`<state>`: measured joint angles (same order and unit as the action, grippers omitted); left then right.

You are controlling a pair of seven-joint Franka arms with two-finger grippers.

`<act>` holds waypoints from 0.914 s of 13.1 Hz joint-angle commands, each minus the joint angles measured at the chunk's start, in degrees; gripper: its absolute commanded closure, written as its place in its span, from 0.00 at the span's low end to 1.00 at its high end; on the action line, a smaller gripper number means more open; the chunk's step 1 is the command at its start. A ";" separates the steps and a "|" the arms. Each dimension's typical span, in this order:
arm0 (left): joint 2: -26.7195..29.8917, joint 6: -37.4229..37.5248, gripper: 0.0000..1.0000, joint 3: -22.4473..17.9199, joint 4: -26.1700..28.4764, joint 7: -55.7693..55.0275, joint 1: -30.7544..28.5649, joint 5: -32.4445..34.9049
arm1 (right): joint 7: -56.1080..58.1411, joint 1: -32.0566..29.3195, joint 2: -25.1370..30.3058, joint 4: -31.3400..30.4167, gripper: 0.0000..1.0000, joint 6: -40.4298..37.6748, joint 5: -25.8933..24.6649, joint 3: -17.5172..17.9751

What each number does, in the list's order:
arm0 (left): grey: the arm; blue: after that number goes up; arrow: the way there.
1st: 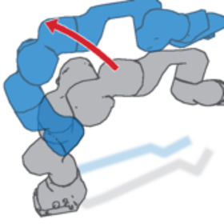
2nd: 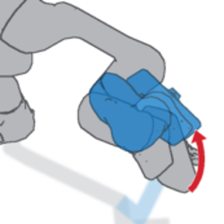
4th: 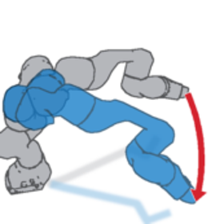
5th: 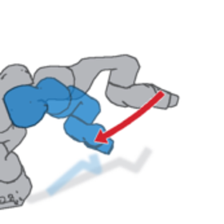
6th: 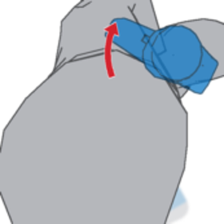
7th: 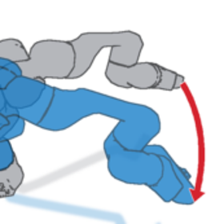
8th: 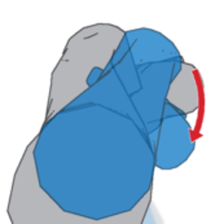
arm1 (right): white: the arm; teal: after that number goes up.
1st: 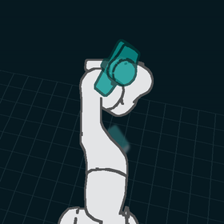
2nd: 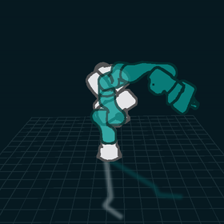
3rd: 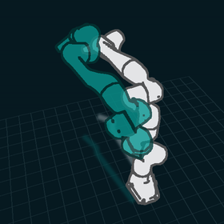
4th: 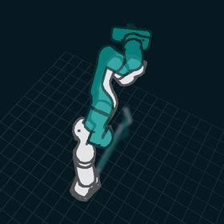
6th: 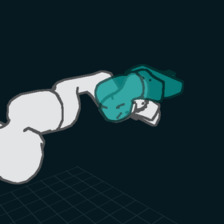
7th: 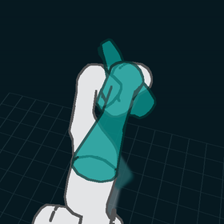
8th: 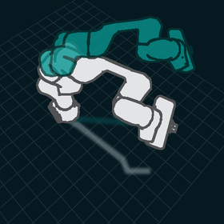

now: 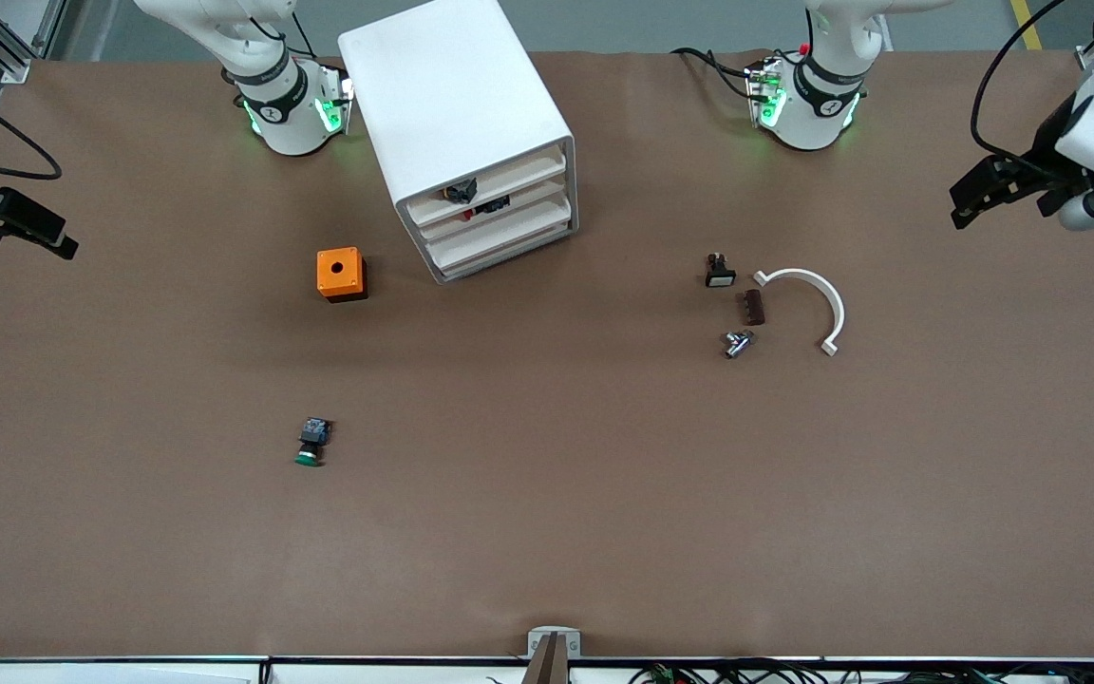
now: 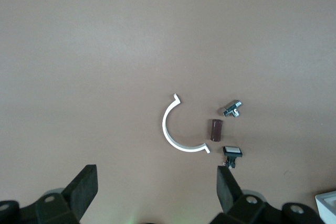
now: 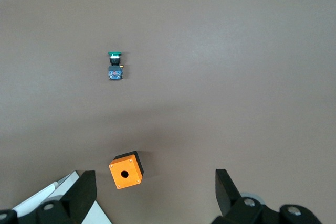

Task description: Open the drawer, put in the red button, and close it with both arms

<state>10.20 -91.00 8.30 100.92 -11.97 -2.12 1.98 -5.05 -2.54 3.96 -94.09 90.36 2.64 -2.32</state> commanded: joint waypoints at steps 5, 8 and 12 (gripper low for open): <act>1.58 -1.46 0.00 -0.83 1.47 1.51 0.54 -1.90 | 0.13 -0.44 0.43 0.14 0.00 -0.88 0.87 0.12; -1.14 -0.59 0.00 -0.83 -1.43 1.77 0.36 -1.81 | -0.22 -0.27 0.43 0.22 0.00 -0.44 0.87 0.21; -2.37 -0.41 0.00 -0.83 -2.84 3.79 0.36 -1.63 | 0.13 -0.01 0.43 0.05 0.00 -0.61 -0.09 0.30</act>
<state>8.86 -92.05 7.76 99.94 -10.02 -1.69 0.96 -5.05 -2.53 3.96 -94.05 90.15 2.65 -2.15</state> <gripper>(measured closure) 0.000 0.000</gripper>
